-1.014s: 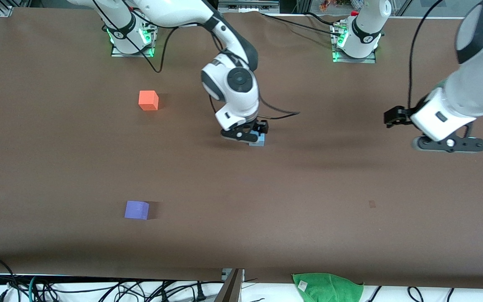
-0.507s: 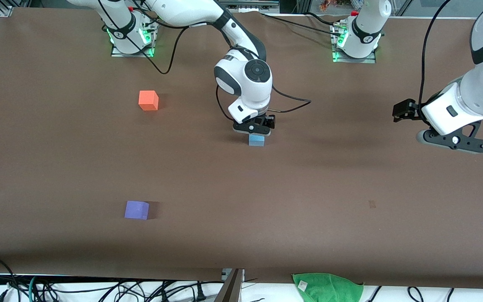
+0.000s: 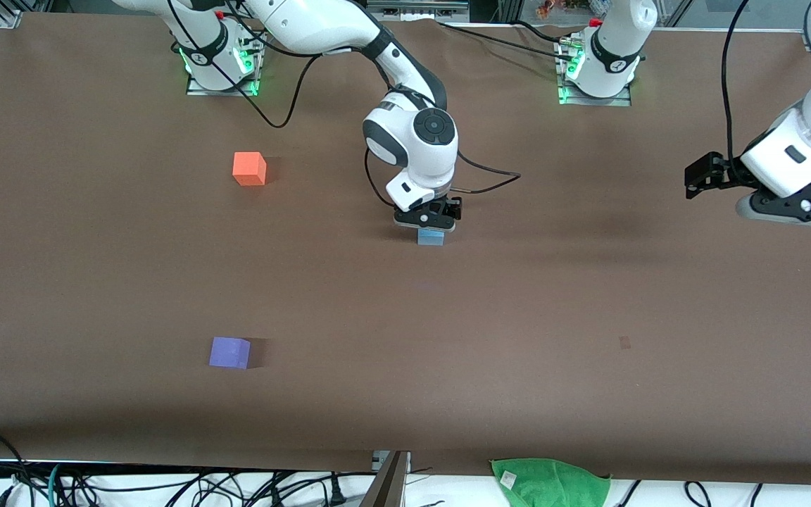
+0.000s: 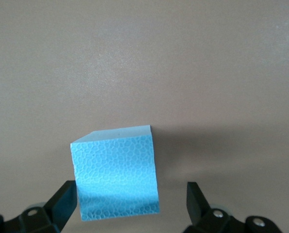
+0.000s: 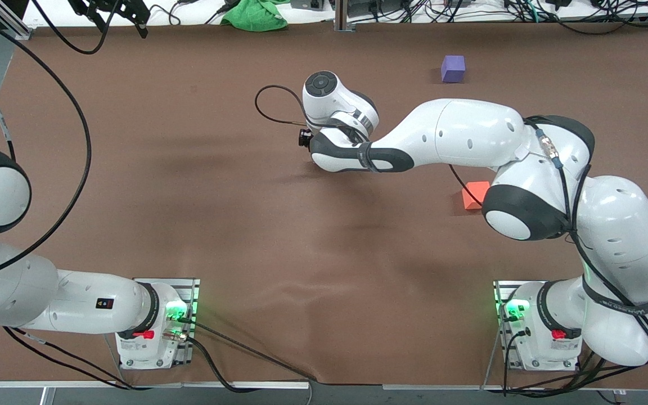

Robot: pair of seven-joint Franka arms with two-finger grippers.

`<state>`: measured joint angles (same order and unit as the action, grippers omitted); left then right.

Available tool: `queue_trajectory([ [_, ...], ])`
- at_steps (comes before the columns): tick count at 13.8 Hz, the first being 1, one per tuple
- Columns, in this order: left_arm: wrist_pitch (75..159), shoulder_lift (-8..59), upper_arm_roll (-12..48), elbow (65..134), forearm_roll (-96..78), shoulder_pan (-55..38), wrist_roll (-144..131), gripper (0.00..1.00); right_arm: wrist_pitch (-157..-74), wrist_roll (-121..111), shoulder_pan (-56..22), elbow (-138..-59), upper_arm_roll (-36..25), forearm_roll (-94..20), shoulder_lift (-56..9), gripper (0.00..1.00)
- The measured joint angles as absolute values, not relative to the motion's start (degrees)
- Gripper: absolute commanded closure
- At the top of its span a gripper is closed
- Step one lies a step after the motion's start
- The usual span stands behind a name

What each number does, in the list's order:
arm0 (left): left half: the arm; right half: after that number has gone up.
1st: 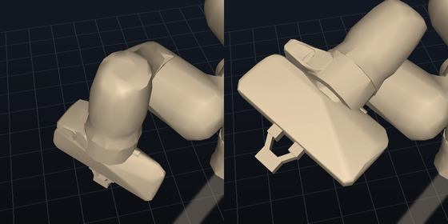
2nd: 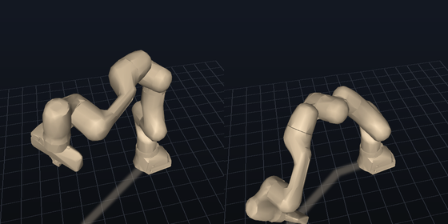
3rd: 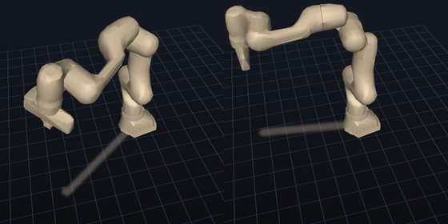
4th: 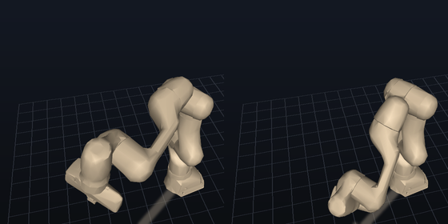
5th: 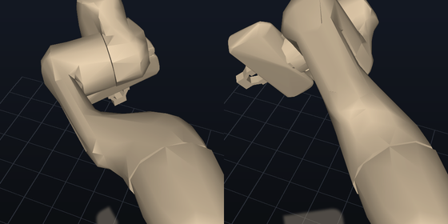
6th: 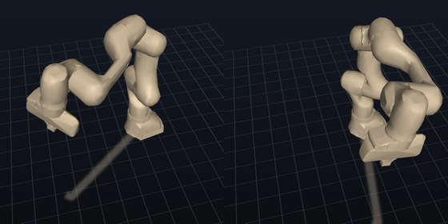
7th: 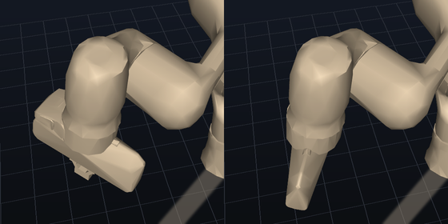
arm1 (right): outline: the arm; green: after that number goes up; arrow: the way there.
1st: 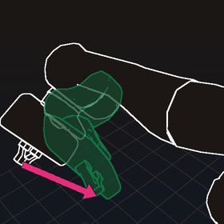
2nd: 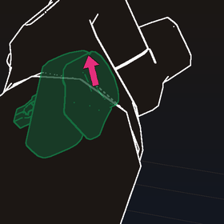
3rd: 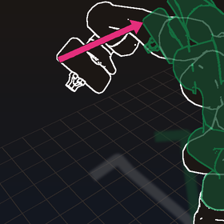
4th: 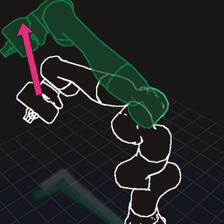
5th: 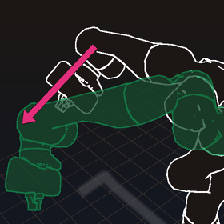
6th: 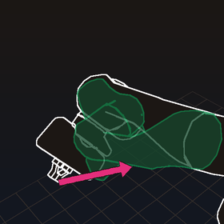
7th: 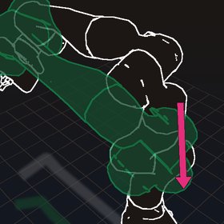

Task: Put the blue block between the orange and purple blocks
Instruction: 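Carry the light-blue cube with the right gripper toward the orange cube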

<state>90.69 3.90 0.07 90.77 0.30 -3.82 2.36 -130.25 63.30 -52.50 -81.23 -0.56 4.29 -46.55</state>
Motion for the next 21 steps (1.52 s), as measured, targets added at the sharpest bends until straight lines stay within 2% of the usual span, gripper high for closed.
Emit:
queue_trajectory([
  [2, 90.34, 3.05, -0.63, 91.42, -1.08, -3.81, 2.35, 0.00, -130.44, 63.36, -52.70, -81.22, -0.55, 4.30, -46.88, 0.04],
  [3, 90.29, 2.91, -0.69, 91.48, -1.09, -3.81, 2.31, 0.00, -130.80, 63.43, -52.76, -81.23, -0.55, 4.30, -47.05, 0.09],
  [6, 90.01, 2.88, -0.63, 91.55, -1.09, -3.81, 1.59, 0.00, -131.67, 63.54, -52.78, -81.22, -0.56, 4.30, -47.37, 0.36],
  [9, 89.81, 2.86, -0.44, 91.55, -1.10, -3.87, -1.93, 0.00, -131.79, 63.54, -52.79, -81.17, -0.58, 4.32, -47.45, 0.56],
  [14, 88.57, 2.54, 1.57, 91.52, -1.11, -4.45, -3.93, 0.00, -130.81, 61.74, -51.87, -80.17, -2.09, 4.44, -47.06, 0.58],
  [21, 87.34, 1.95, 1.99, 91.02, -1.11, -4.72, -4.21, 0.00, -114.27, 44.55, -40.33, -81.29, -2.67, 1.70, -38.50, 0.57],
])
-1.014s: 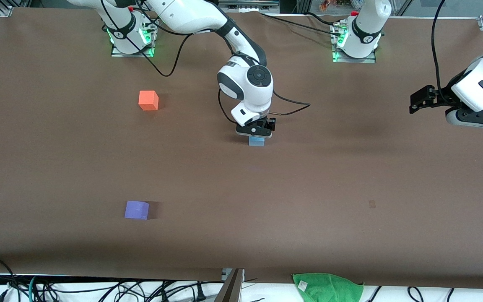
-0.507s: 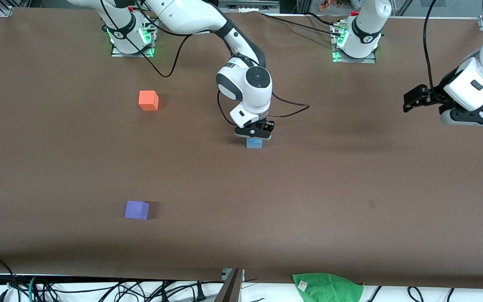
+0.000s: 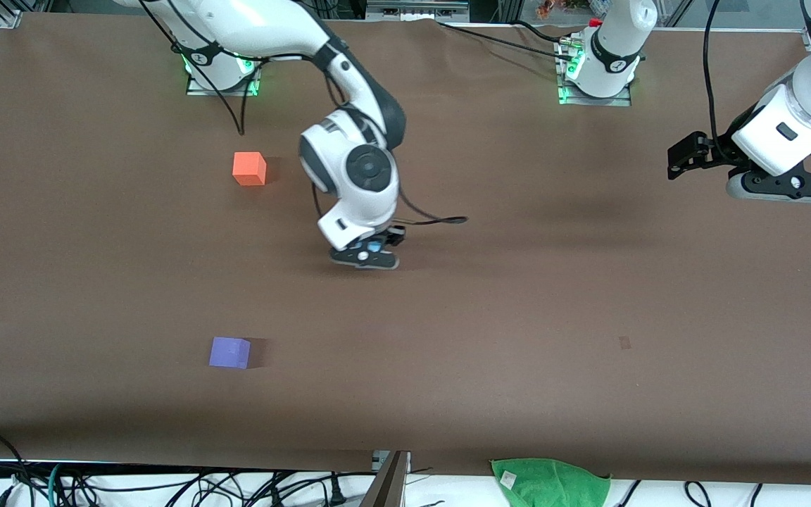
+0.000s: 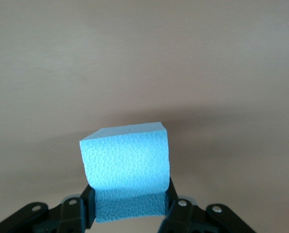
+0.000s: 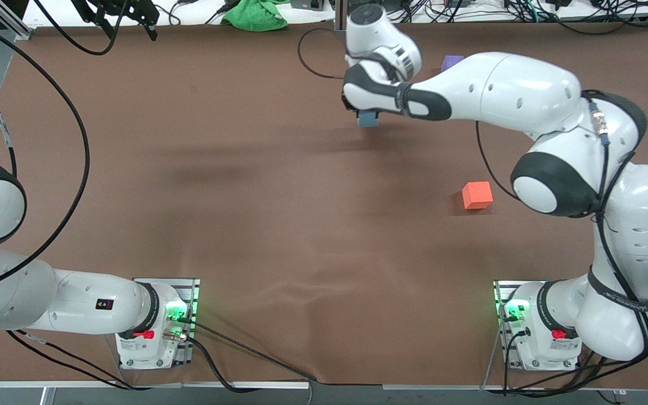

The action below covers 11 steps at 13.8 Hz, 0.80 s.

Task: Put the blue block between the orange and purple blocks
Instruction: 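Carry the light-blue cube with the right gripper toward the orange cube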

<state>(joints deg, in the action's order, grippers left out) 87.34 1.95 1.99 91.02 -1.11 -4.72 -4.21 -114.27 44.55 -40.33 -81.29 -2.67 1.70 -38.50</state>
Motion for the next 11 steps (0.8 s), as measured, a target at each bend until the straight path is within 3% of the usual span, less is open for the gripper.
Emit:
queue_trajectory([
  [6, 87.15, 1.94, 2.93, 91.00, -1.11, -4.76, -4.21, 0.00, -115.58, 30.27, -30.13, -98.44, -2.93, 1.48, -27.31, 0.57],
  [11, 87.10, 1.94, 3.08, 91.00, -1.11, -4.76, -4.21, 0.00, -130.84, 16.56, -22.67, -117.69, -4.05, -0.41, -19.49, 0.56],
])
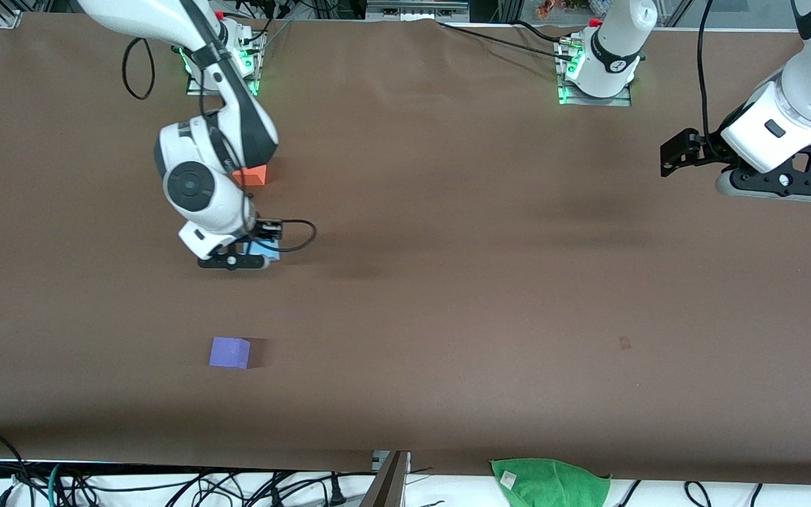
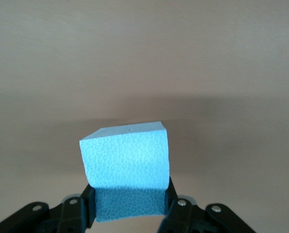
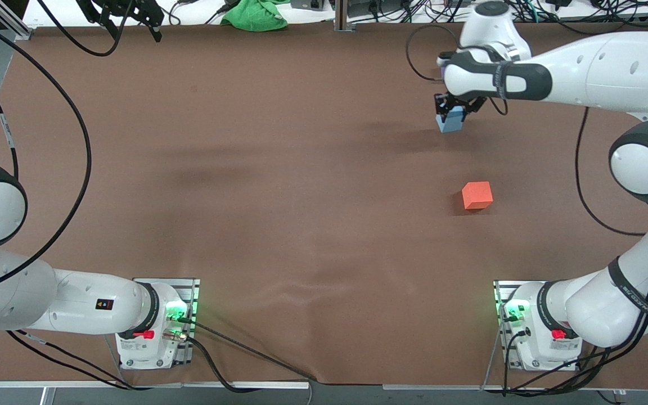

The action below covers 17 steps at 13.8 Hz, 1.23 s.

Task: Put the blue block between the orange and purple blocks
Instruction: 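Carry the light-blue cube with the right gripper toward the orange cube, then lower the cube between the orange and purple cubes, open the right gripper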

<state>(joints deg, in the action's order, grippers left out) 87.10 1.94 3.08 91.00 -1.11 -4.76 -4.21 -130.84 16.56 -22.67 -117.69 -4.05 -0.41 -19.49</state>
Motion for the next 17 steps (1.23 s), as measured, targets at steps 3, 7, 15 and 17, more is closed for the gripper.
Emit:
queue_trajectory([
  [3, 87.10, 1.94, 3.09, 90.99, -1.11, -4.76, -4.21, 0.00, -136.96, 13.35, -21.87, -122.98, -5.80, -0.42, -19.04, 0.56],
  [7, 87.10, 1.93, 3.72, 90.88, -1.11, -4.78, -4.21, 0.00, -137.98, 13.06, -20.82, -123.50, -6.30, -3.86, -19.12, 0.54],
  [15, 87.10, 1.93, 3.87, 90.86, -1.11, -4.78, -4.21, 0.00, -139.92, 13.01, -20.51, -123.58, -6.29, -8.39, -20.47, 0.52],
  [17, 87.10, 1.93, 3.87, 90.86, -1.11, -4.78, -4.21, 0.00, -140.54, 13.03, -20.49, -123.58, -6.29, -8.44, -21.08, 0.19],
])
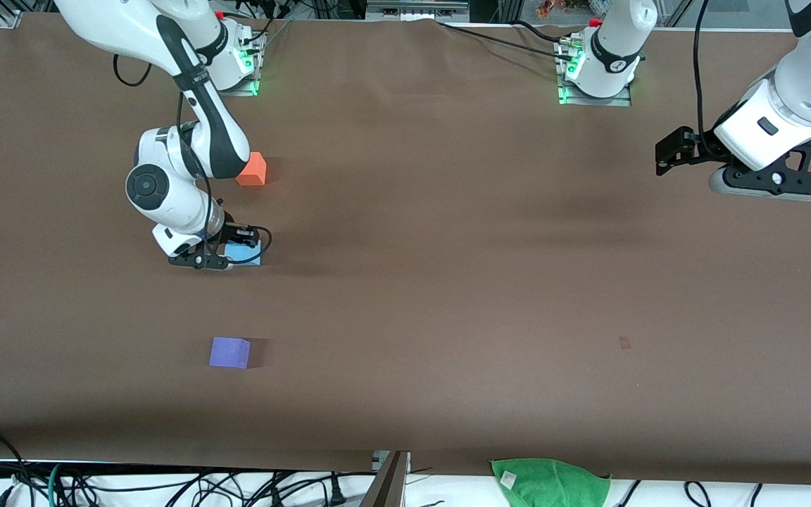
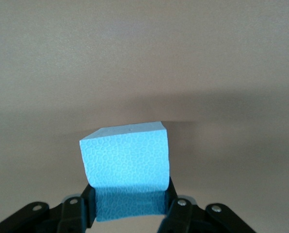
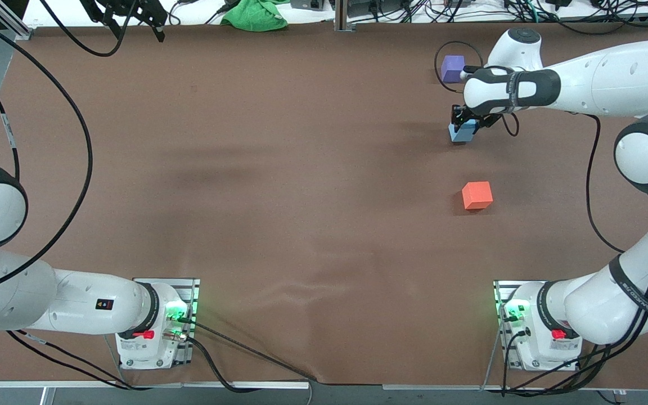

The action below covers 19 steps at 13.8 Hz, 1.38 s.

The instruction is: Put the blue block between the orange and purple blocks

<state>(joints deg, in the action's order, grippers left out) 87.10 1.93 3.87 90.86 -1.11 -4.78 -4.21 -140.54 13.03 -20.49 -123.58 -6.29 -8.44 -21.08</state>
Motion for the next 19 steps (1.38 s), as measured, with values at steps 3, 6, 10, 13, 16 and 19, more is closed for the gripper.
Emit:
queue_trajectory([
  [3, 87.10, 1.93, 3.87, 90.86, -1.11, -4.78, -4.21, 0.00, -140.94, 13.04, -20.45, -123.55, -6.30, -8.47, -21.40, 0.01],
  [6, 87.10, 1.93, 3.87, 90.86, -1.11, -4.78, -4.21, 0.00, -140.77, 12.95, -20.43, -122.74, -6.31, -8.47, -21.21, 0.01],
  [10, 87.09, 1.92, 3.86, 90.85, -1.11, -4.78, -4.21, 0.00, -132.69, 12.59, -20.40, -117.96, -8.25, -8.47, -18.26, 0.01],
  [13, 87.09, 1.92, 3.86, 90.83, -1.11, -4.76, -4.21, 0.00, -122.39, 12.47, -20.36, -113.40, -9.11, -8.46, -12.22, 0.01],
  [16, 87.09, 1.91, 3.86, 90.83, -1.11, -4.76, -4.21, 0.00, -111.46, 12.32, -20.39, -110.83, -9.09, -7.65, -2.85, 0.01],
  [19, 87.09, 1.91, 3.84, 90.82, -1.11, -4.75, -4.21, 0.00, -96.18, 12.03, -20.38, -103.58, -9.49, -5.47, 2.78, 0.01],
])
